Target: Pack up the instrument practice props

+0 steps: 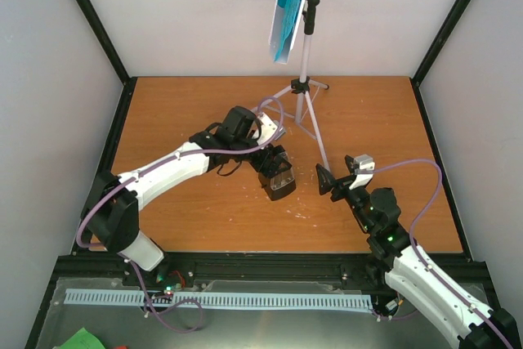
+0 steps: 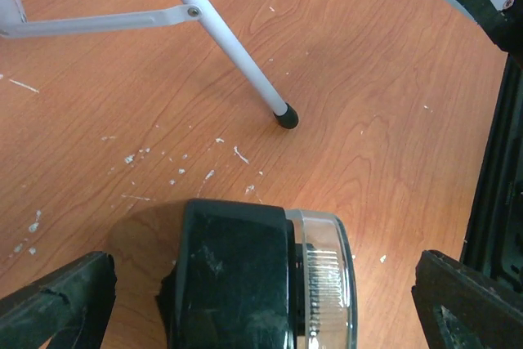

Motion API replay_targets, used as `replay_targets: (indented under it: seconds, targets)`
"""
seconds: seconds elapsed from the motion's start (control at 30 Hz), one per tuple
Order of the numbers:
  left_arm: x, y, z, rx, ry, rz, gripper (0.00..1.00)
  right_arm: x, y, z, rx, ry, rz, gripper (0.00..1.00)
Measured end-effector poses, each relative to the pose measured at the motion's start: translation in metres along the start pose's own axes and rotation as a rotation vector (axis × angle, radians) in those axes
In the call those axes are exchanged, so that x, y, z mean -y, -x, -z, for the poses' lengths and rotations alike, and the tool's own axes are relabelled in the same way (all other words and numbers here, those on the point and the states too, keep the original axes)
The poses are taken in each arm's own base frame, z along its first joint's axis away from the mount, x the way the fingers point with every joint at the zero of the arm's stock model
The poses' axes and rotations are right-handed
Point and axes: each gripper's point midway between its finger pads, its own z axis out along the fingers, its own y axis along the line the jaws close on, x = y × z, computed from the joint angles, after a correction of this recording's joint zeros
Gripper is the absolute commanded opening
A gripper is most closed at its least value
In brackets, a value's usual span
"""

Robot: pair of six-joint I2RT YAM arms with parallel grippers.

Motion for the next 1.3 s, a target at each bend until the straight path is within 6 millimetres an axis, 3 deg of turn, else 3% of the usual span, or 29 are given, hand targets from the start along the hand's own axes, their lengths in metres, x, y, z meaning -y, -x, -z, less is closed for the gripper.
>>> replay_targets:
  seconds: [0.17, 0.83, 1.1, 1.23, 1.3]
  targets:
    - [0.001, 0.003, 0.000, 0.013, 0.004, -0.065, 0.95, 0.000, -0.001, 0.000, -0.003, 0.002, -0.003, 1.00]
    - [0.006, 0.000, -0.011, 0.036, 0.102, -0.227, 0.45, 0.001, -0.006, -0.001, -0.016, -0.001, -0.004, 1.00]
    - [-0.004, 0.003, -0.010, 0.044, 0.199, -0.168, 0.50, 0.002, -0.006, -0.001, -0.015, -0.009, -0.003, 1.00]
    - [-0.018, 0.004, -0.005, 0.059, 0.303, -0.052, 0.80, 0.004, -0.006, -0.001, -0.016, -0.017, -0.003, 1.00]
    - [-0.022, -0.004, -0.005, 0.050, 0.321, 0.007, 0.89, 0.004, -0.006, -0.001, -0.015, -0.019, -0.003, 1.00]
